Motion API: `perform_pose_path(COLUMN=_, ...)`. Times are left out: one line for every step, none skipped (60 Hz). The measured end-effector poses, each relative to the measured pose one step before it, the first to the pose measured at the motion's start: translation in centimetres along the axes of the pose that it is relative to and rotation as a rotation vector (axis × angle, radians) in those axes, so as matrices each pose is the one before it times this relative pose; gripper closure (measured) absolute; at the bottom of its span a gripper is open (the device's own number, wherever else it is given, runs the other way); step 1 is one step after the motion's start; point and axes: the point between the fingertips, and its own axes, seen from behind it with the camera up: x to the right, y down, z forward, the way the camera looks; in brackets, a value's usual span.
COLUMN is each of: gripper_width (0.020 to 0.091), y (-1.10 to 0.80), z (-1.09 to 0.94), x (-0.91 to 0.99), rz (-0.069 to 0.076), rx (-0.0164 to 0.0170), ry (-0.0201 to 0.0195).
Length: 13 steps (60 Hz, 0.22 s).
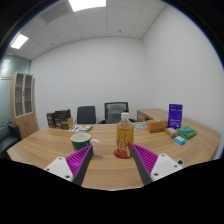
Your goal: Pour water
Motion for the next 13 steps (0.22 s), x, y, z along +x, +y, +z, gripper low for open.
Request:
perform_pose_path(gripper_width=0.0267, y=0.21, z=-0.602, x=-0.323, rz=-0.0034, rx=-0.00275, ry=-0.00646)
perform_pose_path(gripper_width=0.0267, y=0.205, z=-0.558, x=-0.326, rz=-0.0029, rx=-0.00334, ry=-0.00584)
perform_pose_path(gripper_width=0.0266, y=0.092, z=-0.411, x=-0.407, rz=-0.0022, rx=-0.00243, ry=-0.00693)
perform_pose_path(gripper_width=0.0265, y=0.144, z=-0.548, x=-0.348, rz=-0.0008, rx=0.00032, ry=-0.00789)
perform_pose_path(gripper_width=0.0265, y=0.212, z=-0.506, x=-0.384, rz=0.0, rx=-0.00163, ry=-0.00821)
perform_pose_path(gripper_width=0.0265, y=0.188, z=-0.35, x=-0.267, rz=0.0008, rx=-0.00142, ry=-0.00715)
perform_pose_path(gripper_width=0.0265, y=0.204, z=-0.341, x=-0.255, rz=0.0011, rx=-0.00232, ry=-0.00578)
perform_pose_path(gripper_width=0.0266, y=0.179, z=-0.296, x=-0.216, rz=0.0017, rx=-0.00198, ry=-0.00565)
perform_pose_path(gripper_width=0.0267, y=0.178, z=-0.23, x=-0.208, rz=0.0027, rx=-0.00176, ry=-0.0053)
perform_pose_path(gripper_width=0.0266, y=0.163, z=-0.169, x=-0.162, rz=0.0035, rx=-0.00147, ry=-0.00395)
perform_pose_path(gripper_width=0.0266, y=0.166, z=-0.148, x=-0.153, rz=0.0036, rx=-0.00128, ry=-0.0022)
perform_pose_path(gripper_width=0.0266, y=0.141, z=-0.051, x=-0.083, rz=0.0037, rx=0.00075, ry=-0.00116)
perform_pose_path(gripper_width=0.0264, y=0.022, z=-0.177, x=-0.112, rz=0.0059, rx=0.00078, ry=0.00057)
